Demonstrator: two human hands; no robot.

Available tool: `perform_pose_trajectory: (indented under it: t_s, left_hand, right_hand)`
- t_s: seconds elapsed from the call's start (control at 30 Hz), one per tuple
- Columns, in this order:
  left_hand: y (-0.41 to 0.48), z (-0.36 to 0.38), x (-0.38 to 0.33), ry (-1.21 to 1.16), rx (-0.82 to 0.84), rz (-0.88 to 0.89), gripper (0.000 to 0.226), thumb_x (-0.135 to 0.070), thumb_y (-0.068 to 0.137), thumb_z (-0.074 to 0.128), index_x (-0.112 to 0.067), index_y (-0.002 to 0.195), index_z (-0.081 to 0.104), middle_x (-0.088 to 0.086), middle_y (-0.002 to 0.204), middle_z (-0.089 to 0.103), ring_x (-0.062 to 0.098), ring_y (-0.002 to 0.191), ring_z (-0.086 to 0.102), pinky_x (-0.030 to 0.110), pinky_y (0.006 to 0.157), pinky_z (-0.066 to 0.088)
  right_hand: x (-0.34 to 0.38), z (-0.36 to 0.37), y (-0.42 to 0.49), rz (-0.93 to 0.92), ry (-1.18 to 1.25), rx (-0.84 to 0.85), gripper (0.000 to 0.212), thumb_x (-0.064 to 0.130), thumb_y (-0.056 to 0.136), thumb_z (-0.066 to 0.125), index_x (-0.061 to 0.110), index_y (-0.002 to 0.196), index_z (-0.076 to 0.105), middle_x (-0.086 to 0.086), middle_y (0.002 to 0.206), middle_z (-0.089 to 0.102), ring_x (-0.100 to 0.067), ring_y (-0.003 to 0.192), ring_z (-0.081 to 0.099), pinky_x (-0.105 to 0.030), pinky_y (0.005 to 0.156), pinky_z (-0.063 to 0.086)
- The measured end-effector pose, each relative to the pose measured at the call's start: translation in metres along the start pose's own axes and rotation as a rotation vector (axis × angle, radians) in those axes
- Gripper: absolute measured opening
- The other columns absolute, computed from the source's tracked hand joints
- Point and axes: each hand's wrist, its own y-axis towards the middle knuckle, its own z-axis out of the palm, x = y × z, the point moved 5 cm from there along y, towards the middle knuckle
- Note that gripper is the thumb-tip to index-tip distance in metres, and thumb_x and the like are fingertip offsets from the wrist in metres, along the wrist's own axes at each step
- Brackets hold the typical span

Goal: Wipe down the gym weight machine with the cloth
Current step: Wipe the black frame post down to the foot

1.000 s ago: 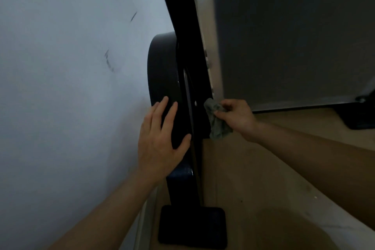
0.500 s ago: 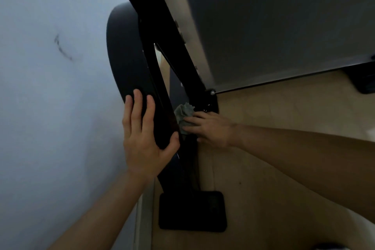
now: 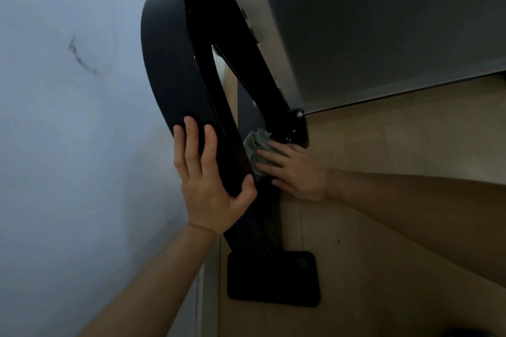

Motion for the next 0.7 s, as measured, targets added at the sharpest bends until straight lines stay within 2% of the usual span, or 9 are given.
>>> perform_pose_trajectory:
  t_s: [0.13,0.2,0.27,0.37,0.5,0.57,0.63,0.7]
  left_hand:
    - [0.001,0.0,-0.001,-0.004,-0.007,0.005,0.085,-0.041,0.08,0.064,0.001,0.147,0.032,0.03,0.157,0.022,0.043,0.151,0.01,0.049,0.124,0.014]
    - [0.001,-0.001,-0.001,0.0,-0.008,0.006,0.085,-0.041,0.08,0.064,0.0,0.147,0.032,0.03,0.157,0.022,0.043,0.151,0.01,0.049,0.124,0.014]
    - [0.0,-0.001,-0.001,0.0,-0.011,0.004,0.085,-0.042,0.081,0.063,0.0,0.147,0.032,0.029,0.157,0.021,0.041,0.151,0.009,0.049,0.124,0.014]
    - [0.001,-0.001,-0.001,-0.006,-0.015,-0.001,0.083,-0.041,0.081,0.062,-0.001,0.147,0.032,0.028,0.158,0.021,0.039,0.152,0.008,0.048,0.124,0.014]
    - [0.001,0.0,-0.002,-0.009,-0.018,0.002,0.082,-0.04,0.081,0.063,-0.002,0.147,0.032,0.027,0.157,0.021,0.04,0.152,0.009,0.048,0.124,0.014]
    - [0.001,0.0,-0.002,-0.012,-0.02,0.004,0.082,-0.04,0.081,0.063,-0.002,0.147,0.032,0.027,0.157,0.021,0.04,0.152,0.009,0.048,0.124,0.014]
    - [0.001,0.0,-0.002,-0.014,-0.023,0.011,0.082,-0.04,0.081,0.063,-0.001,0.147,0.033,0.028,0.157,0.022,0.041,0.151,0.01,0.048,0.124,0.014]
    - [0.001,0.0,-0.001,-0.013,-0.021,0.016,0.082,-0.04,0.081,0.063,0.0,0.146,0.033,0.029,0.156,0.022,0.042,0.151,0.01,0.048,0.124,0.014]
  right_hand:
    - [0.008,0.008,-0.018,-0.194,-0.067,-0.05,0.05,0.044,0.102,0.038,0.019,0.143,0.053,-0.012,0.149,0.049,-0.038,0.138,0.044,-0.048,0.109,0.04]
    - [0.009,0.005,-0.015,-0.236,-0.062,-0.04,0.048,0.044,0.102,0.036,0.021,0.14,0.056,-0.01,0.147,0.052,-0.036,0.136,0.047,-0.048,0.109,0.041]
    - [0.004,-0.005,-0.002,-0.165,-0.014,0.003,0.052,0.047,0.104,0.028,0.026,0.145,0.049,-0.006,0.156,0.042,-0.033,0.144,0.037,-0.047,0.114,0.036]
    - [-0.015,-0.02,0.029,0.016,0.024,0.053,0.057,0.051,0.103,0.02,0.031,0.155,0.03,0.0,0.166,0.018,-0.026,0.153,0.014,-0.045,0.121,0.023]
    - [-0.031,-0.024,0.046,0.119,0.049,0.072,0.054,0.046,0.107,0.025,0.031,0.158,0.021,0.002,0.168,0.008,-0.022,0.154,0.005,-0.042,0.12,0.02]
    - [-0.027,-0.019,0.036,0.105,0.047,0.027,0.053,0.041,0.107,0.031,0.029,0.157,0.025,-0.001,0.168,0.012,-0.026,0.154,0.01,-0.044,0.117,0.025]
    - [-0.021,-0.012,0.024,0.098,0.121,-0.021,0.05,0.034,0.104,0.041,0.026,0.154,0.036,-0.004,0.165,0.022,-0.032,0.147,0.026,-0.048,0.109,0.039]
    - [-0.016,-0.008,0.013,0.101,0.267,-0.061,0.047,0.022,0.1,0.053,0.02,0.147,0.048,-0.008,0.161,0.031,-0.034,0.132,0.044,-0.049,0.102,0.047]
